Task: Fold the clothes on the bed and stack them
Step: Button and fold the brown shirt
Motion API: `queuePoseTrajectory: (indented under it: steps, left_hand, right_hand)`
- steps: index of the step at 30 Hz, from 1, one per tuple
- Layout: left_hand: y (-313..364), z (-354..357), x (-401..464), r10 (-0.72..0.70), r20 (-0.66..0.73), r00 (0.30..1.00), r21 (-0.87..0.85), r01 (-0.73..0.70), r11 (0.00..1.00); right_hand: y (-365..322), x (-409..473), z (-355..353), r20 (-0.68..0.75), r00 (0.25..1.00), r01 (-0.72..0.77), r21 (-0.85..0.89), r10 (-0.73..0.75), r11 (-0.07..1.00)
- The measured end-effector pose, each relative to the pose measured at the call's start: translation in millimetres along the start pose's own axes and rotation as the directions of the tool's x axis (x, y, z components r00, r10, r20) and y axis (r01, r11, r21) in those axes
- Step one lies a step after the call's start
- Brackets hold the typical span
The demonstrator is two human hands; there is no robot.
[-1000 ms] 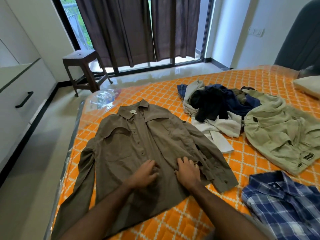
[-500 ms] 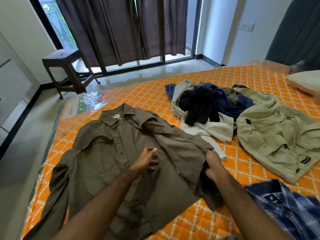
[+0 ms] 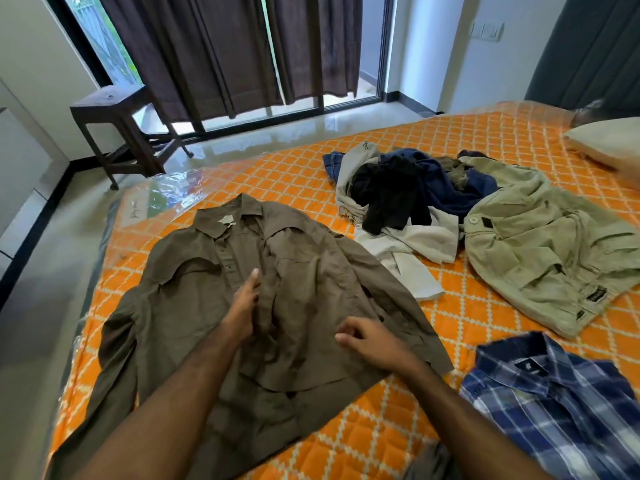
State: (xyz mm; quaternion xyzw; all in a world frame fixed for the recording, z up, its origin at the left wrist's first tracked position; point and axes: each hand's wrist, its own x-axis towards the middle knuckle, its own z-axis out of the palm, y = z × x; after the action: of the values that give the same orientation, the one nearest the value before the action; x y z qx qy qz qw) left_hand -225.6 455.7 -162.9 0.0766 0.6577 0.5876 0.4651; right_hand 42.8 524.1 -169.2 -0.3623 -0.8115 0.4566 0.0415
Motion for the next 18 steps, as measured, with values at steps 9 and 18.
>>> queuePoseTrajectory:
  steps: [9, 18]
  left_hand:
    - [-38, -30, 7, 0.028, -0.052, 0.998, 0.221, -0.016, 0.975]
    - [-40, -19, -13, 0.182, 0.141, 0.973, 0.559, -0.23, 0.797]
  right_hand:
    - [41, -5, 0, -0.414, 0.884, -0.342, -0.255, 0.218, 0.904]
    - [51, -18, -30, -0.558, 0.811, -0.331, -0.192, 0.175, 0.924]
